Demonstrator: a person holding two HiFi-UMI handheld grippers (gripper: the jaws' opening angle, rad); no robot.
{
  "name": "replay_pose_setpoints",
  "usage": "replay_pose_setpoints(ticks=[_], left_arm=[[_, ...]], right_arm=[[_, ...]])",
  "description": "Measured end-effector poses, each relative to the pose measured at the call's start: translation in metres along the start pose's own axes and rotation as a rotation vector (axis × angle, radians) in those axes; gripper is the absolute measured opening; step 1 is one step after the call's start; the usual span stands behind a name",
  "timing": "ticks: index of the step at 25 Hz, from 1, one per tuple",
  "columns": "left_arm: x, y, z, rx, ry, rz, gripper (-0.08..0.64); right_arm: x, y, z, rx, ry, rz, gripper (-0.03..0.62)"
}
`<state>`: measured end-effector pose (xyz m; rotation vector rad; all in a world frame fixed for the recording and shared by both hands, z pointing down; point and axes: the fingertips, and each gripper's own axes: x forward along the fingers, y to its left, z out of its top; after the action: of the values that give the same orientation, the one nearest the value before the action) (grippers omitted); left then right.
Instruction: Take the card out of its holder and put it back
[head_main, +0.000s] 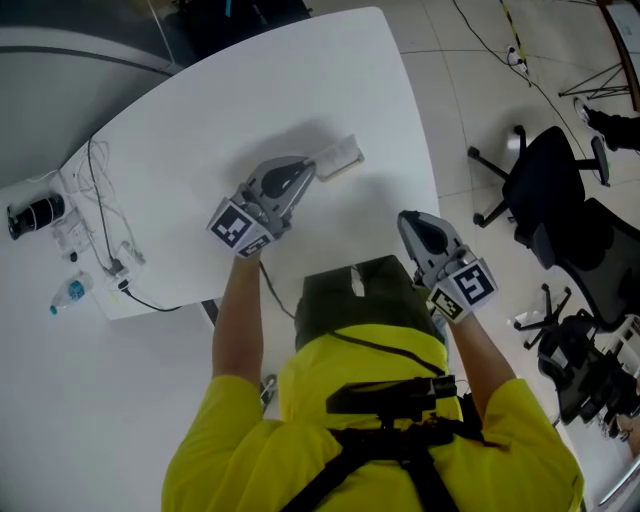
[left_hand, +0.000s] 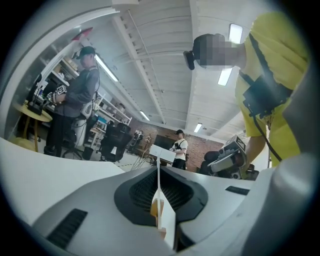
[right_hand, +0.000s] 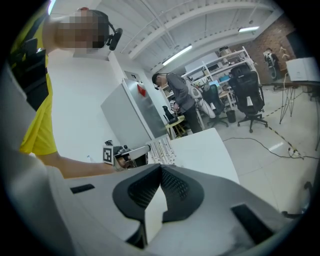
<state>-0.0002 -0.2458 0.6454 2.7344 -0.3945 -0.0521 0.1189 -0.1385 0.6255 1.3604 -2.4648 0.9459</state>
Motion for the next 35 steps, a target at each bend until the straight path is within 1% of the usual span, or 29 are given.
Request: replay_pose_setpoints(ticks=[3, 5, 8, 9, 15, 17, 20, 22, 26, 28, 29, 31, 32, 33, 34, 35], left_arm=[[-0.003, 0.000, -0.001, 0.013, -0.008, 0.043, 0.011], [-0.001, -0.002, 0.000, 0.044, 0.004, 0.067, 0.013], [0.008, -0.007, 0.004, 0.115, 0.014, 0.090, 0.014], [0.010, -0.009, 0.004, 0.126, 0.021, 0.095, 0.013], [0.004, -0.007, 0.004, 0.092, 0.030, 0.156, 0.017], [0.003, -0.010, 0.001, 0.087, 0.041, 0.157, 0.023], [0.001, -0.014, 0.003, 0.113, 0.027, 0.165, 0.025], [-0.003, -0.012, 0.002, 0.113, 0.032, 0.193, 0.030], [-0.013, -0.010, 0.006, 0.074, 0.026, 0.288, 0.033], [-0.016, -0.019, 0.019, 0.085, 0.037, 0.353, 0.032], [-0.019, -0.025, 0.029, 0.097, 0.048, 0.400, 0.032], [-0.032, -0.035, 0.058, 0.115, 0.068, 0.524, 0.032], [-0.040, -0.041, 0.075, 0.112, 0.067, 0.586, 0.028], [-0.050, -0.049, 0.092, 0.106, 0.058, 0.633, 0.007], [-0.058, -0.059, 0.109, 0.105, 0.047, 0.659, 0.002], [-0.065, -0.070, 0.124, 0.113, 0.036, 0.662, 0.002]], right_arm=[[0.005, -0.002, 0.002, 0.004, -0.011, -0.002, 0.006], [0.007, -0.003, 0.004, -0.001, -0.015, 0.000, 0.006], [0.007, -0.003, 0.003, -0.001, -0.015, 0.002, 0.006], [0.007, -0.002, 0.002, -0.001, -0.014, 0.002, 0.006], [0.011, 0.004, 0.000, -0.008, -0.013, 0.015, 0.006], [0.012, 0.004, -0.001, -0.008, -0.017, 0.016, 0.006], [0.014, 0.005, -0.003, -0.005, -0.016, 0.015, 0.006], [0.014, 0.006, -0.003, -0.004, -0.019, 0.017, 0.006], [0.010, 0.002, 0.007, -0.022, -0.043, -0.001, 0.006], [0.002, 0.003, 0.024, -0.049, -0.070, -0.015, 0.006], [-0.003, 0.005, 0.036, -0.067, -0.086, -0.023, 0.006], [-0.015, 0.014, 0.064, -0.111, -0.126, -0.034, 0.006], [-0.022, 0.021, 0.079, -0.134, -0.151, -0.037, 0.005], [-0.028, 0.030, 0.095, -0.157, -0.179, -0.039, 0.005], [-0.033, 0.040, 0.111, -0.180, -0.208, -0.037, 0.005], [-0.038, 0.051, 0.127, -0.204, -0.239, -0.030, 0.005]])
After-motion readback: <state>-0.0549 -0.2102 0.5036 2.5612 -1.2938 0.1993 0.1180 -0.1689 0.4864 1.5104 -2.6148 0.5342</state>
